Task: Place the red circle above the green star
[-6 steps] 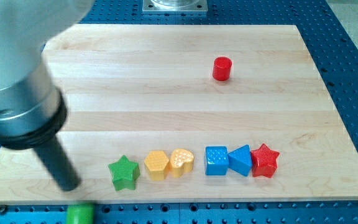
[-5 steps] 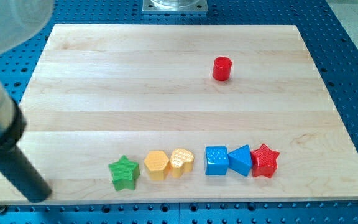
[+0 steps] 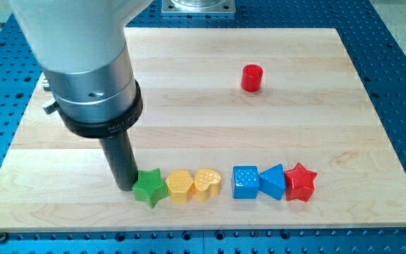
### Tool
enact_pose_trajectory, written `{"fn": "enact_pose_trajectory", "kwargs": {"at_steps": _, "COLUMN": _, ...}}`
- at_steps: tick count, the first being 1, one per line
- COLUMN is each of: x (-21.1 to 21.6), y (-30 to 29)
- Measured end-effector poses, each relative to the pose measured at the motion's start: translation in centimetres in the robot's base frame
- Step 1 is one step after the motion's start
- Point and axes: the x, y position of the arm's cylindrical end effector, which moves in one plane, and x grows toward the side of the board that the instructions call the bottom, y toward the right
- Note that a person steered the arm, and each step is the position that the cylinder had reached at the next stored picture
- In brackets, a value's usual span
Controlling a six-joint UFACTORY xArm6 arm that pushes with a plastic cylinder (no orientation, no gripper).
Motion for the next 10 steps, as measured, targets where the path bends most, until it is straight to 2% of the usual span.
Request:
{"fn": "enact_pose_trajectory", "kwargs": {"at_steps": 1, "x": -5.3, "y": -1.4}}
{"fn": "enact_pose_trajectory", "kwargs": {"at_steps": 2, "x": -11.8, "y": 10.2}}
{"fn": "enact_pose_trajectory", "kwargs": {"at_steps": 3, "x": -13.3, "y": 25.6}}
{"fn": "enact_pose_trajectory", "kwargs": {"at_steps": 4, "x": -22.4, "y": 31.5}}
{"fn": "enact_pose_trajectory", "kwargs": {"at_steps": 5, "x": -23.4, "y": 21.9}}
{"fn": "enact_pose_trajectory", "kwargs": {"at_steps": 6, "x": -18.9, "y": 13.7}}
{"fn": "enact_pose_trajectory", "kwargs": {"at_steps": 7, "x": -16.2, "y": 13.4}}
{"fn": "enact_pose_trajectory", "kwargs": {"at_steps": 8, "x": -16.0, "y": 8.4}}
{"fn": "enact_pose_trajectory", "kwargs": {"at_steps": 9, "x": -12.2, "y": 11.2}}
{"fn": "enact_pose_trajectory", "kwargs": {"at_steps": 10, "x": -11.3, "y": 15.9}}
